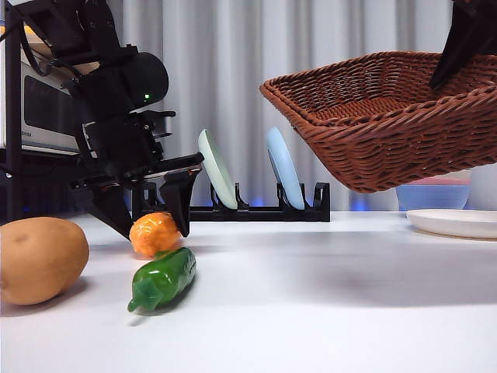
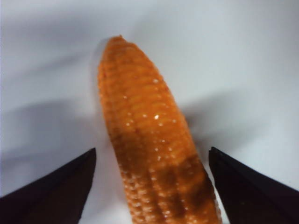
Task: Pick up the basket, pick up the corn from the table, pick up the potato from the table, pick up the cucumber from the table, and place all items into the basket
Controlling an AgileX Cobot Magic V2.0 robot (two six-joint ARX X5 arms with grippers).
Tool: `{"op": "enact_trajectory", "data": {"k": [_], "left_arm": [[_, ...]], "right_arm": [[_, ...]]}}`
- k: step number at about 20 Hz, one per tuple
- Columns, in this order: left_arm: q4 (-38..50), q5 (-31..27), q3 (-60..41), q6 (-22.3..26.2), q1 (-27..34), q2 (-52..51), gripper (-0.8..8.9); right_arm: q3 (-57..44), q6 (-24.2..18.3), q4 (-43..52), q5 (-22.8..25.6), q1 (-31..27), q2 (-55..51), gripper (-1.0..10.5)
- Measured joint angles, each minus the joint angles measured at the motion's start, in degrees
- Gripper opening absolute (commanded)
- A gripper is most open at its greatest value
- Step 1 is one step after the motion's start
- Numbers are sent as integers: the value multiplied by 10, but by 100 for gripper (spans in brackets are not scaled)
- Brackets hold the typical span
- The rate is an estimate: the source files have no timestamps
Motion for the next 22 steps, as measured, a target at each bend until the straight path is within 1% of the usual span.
{"op": "enact_trajectory", "data": {"k": [1,2,4,6,8,10,13,15,17,18,19,22], "left_arm": [[0,0,0,0,-3,0,44],[2,0,0,3,-5,0,1],[10,0,0,12,-8,0,-8],[-3,0,6,17,-9,-4,-8],[-21,-3,8,19,-9,-36,-8],[-22,-2,11,20,-9,-111,-8],[-8,-3,20,17,-23,-241,-8],[5,-3,21,13,-54,-309,-8],[21,-3,22,5,-99,-340,-8],[22,-7,24,3,-123,-340,-8],[21,-23,24,0,-149,-332,-8],[22,-92,24,-2,-226,-278,-8]], "right_arm": [[0,0,0,0,0,0,-17],[0,0,0,0,0,0,-17],[0,0,0,0,0,0,-17],[0,0,1,0,0,0,-17],[0,0,4,0,0,1,-17],[0,2,19,0,1,13,-17],[0,20,50,-1,6,52,-17],[0,34,71,-1,20,78,-17],[0,50,97,-1,38,97,-17],[0,59,110,-1,47,102,-17],[0,66,122,-2,56,106,-17],[0,84,141,-4,74,106,-17]]}}
